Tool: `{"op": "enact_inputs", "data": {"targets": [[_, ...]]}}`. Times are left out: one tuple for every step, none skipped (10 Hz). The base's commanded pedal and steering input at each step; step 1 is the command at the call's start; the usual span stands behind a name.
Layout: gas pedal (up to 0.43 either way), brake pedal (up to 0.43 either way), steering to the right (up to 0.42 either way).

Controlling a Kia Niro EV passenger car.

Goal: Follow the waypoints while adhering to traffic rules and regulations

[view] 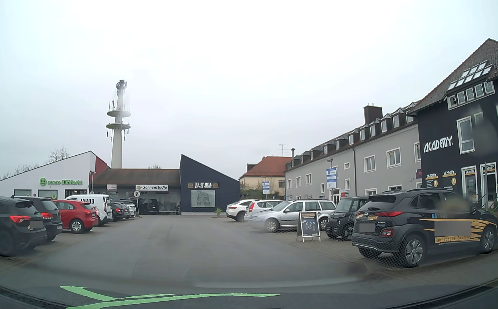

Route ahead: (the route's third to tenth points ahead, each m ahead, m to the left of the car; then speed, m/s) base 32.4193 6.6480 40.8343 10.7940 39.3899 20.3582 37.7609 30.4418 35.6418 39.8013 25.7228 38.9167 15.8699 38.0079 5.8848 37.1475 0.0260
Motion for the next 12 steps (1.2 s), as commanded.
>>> {"op": "enact_inputs", "data": {"targets": [[0.000,0.372,0.856],[0.000,0.372,0.821],[0.000,0.360,0.771],[0.000,0.341,0.727],[0.000,0.329,0.687],[0.000,0.323,0.675],[0.000,0.256,0.674],[0.000,0.006,0.674],[0.000,0.000,0.675],[0.000,0.000,0.656],[0.000,0.000,0.630],[0.000,0.000,0.585]]}}
